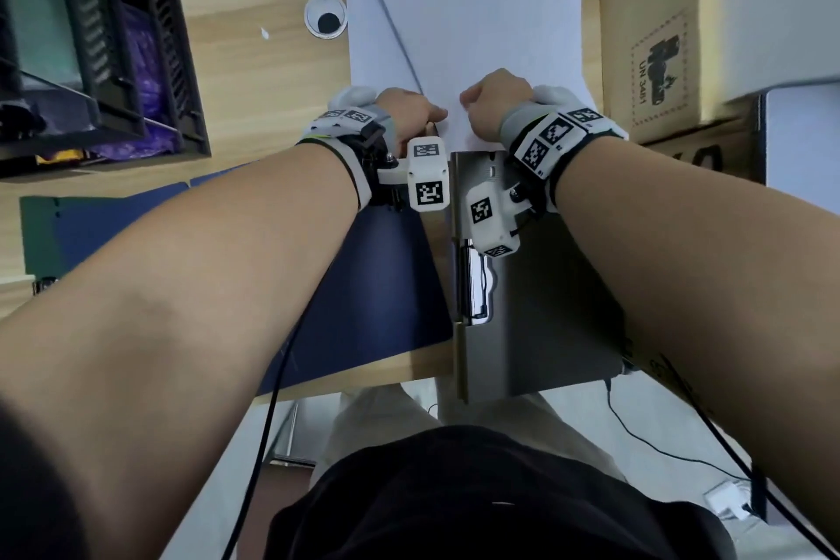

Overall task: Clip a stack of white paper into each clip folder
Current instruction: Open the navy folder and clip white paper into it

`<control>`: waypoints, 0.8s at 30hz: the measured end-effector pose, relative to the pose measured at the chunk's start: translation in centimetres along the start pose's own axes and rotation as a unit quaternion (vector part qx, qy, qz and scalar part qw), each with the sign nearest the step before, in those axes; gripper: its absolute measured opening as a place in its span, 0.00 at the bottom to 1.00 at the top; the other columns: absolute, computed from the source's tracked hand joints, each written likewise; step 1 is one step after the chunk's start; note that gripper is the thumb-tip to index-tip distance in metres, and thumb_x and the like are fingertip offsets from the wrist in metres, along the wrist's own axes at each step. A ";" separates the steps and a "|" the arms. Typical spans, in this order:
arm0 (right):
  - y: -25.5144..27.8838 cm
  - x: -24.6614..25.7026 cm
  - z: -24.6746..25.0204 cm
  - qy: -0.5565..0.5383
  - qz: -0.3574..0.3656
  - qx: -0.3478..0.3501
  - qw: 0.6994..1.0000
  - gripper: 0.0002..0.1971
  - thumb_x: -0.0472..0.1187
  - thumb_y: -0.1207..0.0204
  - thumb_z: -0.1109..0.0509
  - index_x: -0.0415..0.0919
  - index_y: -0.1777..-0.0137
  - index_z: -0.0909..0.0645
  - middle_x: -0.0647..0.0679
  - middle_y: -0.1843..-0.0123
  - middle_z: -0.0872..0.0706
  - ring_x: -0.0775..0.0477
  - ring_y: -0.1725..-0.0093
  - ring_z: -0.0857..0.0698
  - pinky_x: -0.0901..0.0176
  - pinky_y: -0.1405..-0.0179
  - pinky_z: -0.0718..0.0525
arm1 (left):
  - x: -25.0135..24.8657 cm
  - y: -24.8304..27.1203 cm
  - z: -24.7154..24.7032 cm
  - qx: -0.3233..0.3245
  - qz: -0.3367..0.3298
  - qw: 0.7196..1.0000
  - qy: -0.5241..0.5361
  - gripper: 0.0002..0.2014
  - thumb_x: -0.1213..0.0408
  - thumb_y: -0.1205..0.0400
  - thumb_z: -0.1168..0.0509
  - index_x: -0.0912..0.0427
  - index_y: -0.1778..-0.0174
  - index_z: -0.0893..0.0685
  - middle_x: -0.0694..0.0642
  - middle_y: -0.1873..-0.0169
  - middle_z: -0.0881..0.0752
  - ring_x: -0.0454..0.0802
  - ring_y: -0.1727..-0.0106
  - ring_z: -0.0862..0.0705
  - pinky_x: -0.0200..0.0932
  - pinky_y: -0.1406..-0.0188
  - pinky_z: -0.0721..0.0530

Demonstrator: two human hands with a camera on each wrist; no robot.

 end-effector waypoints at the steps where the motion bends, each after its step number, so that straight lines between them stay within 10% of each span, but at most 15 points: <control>1: 0.3 0.0 0.0 -0.024 -0.003 -0.007 1.000 0.19 0.32 0.22 0.42 0.45 0.42 0.11 0.46 0.45 0.10 0.39 0.47 0.12 0.54 0.42 0.14 | -0.1 -0.3 -0.2 -0.003 0.000 1.000 0.022 0.05 0.64 0.16 0.34 0.59 0.46 0.19 0.54 0.60 0.16 0.50 0.60 0.16 0.32 0.73 0.18; 11: 0.2 -0.8 0.0 -0.096 0.000 -0.028 0.995 0.18 0.40 0.16 0.38 0.56 0.31 0.17 0.49 0.33 0.14 0.43 0.38 0.15 0.56 0.38 0.18 | -1.1 -1.8 -0.1 -0.118 -0.107 0.987 -0.020 0.31 0.57 0.21 0.29 0.55 0.22 0.31 0.53 0.25 0.23 0.52 0.30 0.21 0.48 0.27 0.25; 19: 0.6 -1.2 0.4 -0.121 0.011 -0.006 0.993 0.18 0.32 0.18 0.43 0.43 0.39 0.14 0.47 0.44 0.16 0.39 0.45 0.19 0.62 0.50 0.27 | -2.7 -1.0 0.6 -0.129 -0.161 0.956 -0.207 0.07 0.63 0.23 0.36 0.51 0.50 0.23 0.55 0.59 0.14 0.57 0.57 0.16 0.47 0.51 0.16; 24: 2.4 -0.5 1.2 -0.144 0.009 -0.018 0.989 0.23 0.31 0.19 0.45 0.41 0.25 0.24 0.43 0.27 0.20 0.39 0.30 0.21 0.53 0.32 0.24 | -3.1 2.2 2.7 -0.148 -0.233 0.954 -0.113 0.10 0.66 0.26 0.41 0.57 0.51 0.21 0.50 0.72 0.27 0.46 0.72 0.33 0.39 0.68 0.33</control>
Point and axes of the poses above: each hand's wrist, its own y-axis away from the middle knuckle, its own z-axis out of the back of the hand, x = y × z, the point moved 1 cm from there along -y, towards the middle knuckle
